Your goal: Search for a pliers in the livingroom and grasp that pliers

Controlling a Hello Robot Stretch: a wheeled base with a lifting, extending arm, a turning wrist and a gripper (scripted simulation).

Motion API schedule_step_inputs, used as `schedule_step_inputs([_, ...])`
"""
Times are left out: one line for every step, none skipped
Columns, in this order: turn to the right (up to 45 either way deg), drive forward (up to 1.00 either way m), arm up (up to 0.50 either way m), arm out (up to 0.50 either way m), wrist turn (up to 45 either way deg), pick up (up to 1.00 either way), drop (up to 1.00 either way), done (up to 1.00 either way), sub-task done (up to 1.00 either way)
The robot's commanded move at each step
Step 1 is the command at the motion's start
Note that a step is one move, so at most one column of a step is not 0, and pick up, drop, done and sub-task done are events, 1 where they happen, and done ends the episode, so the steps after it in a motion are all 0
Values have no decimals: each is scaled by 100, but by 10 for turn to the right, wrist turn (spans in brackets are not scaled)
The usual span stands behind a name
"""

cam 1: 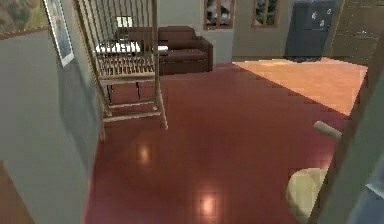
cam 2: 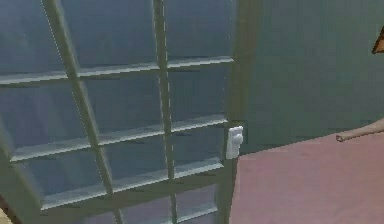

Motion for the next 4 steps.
schedule_step_inputs([30, 0, 0, 0, 0, 0, 0, 0, 0])
schedule_step_inputs([0, 100, 0, 0, 0, 0, 0, 0, 0])
schedule_step_inputs([0, 100, 0, 0, 0, 0, 0, 0, 0])
schedule_step_inputs([60, 0, 0, 0, 0, 0, 0, 0, 0])
